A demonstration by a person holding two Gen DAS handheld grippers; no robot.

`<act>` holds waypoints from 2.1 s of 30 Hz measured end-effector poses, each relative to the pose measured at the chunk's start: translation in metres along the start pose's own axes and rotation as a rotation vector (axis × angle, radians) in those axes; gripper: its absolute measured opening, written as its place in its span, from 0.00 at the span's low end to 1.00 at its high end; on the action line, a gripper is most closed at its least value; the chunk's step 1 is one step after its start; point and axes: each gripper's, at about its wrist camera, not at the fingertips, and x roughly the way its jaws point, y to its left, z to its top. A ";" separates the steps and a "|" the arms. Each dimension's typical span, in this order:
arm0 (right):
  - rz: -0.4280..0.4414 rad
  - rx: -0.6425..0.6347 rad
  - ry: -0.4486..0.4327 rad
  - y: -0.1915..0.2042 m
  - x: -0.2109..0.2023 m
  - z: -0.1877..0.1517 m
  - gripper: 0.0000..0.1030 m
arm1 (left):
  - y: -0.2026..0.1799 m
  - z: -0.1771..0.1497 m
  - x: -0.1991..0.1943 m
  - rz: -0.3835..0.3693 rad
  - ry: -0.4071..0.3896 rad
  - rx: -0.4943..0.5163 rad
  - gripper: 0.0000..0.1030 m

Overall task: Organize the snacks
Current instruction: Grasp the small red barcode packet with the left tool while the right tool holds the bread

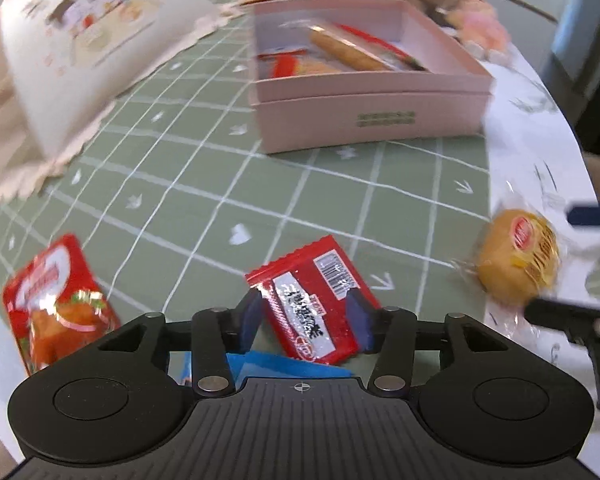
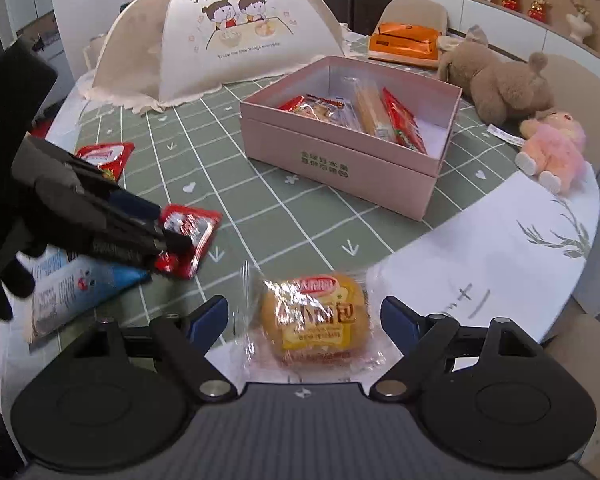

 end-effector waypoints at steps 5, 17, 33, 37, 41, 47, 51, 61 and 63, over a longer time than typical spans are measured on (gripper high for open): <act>0.009 0.032 0.062 0.001 0.008 -0.009 0.82 | 0.030 -0.006 0.000 -0.119 0.011 -0.268 0.48; -0.056 -0.025 0.090 0.022 0.027 -0.017 0.94 | 0.000 0.016 0.014 -0.101 0.026 -0.097 0.52; -0.078 0.045 0.002 -0.008 -0.009 -0.008 0.93 | -0.036 0.000 0.003 -0.042 -0.007 0.134 0.52; -0.071 0.078 0.006 -0.017 -0.010 -0.009 0.93 | -0.044 -0.001 0.006 -0.045 -0.017 0.176 0.64; -0.068 0.080 0.016 -0.019 -0.009 -0.012 0.93 | -0.032 0.001 0.001 -0.069 -0.032 0.100 0.61; -0.055 0.076 0.028 -0.014 -0.007 -0.017 0.93 | -0.014 0.007 0.006 -0.046 -0.004 0.002 0.61; -0.041 0.073 0.034 -0.009 -0.006 -0.018 0.93 | -0.019 0.006 0.012 -0.053 0.003 0.005 0.63; -0.020 0.072 0.049 -0.001 -0.003 -0.020 0.93 | -0.024 0.006 0.012 -0.058 0.006 0.005 0.64; -0.019 0.077 0.051 -0.001 -0.002 -0.020 0.93 | -0.029 0.004 0.012 -0.044 0.006 0.026 0.64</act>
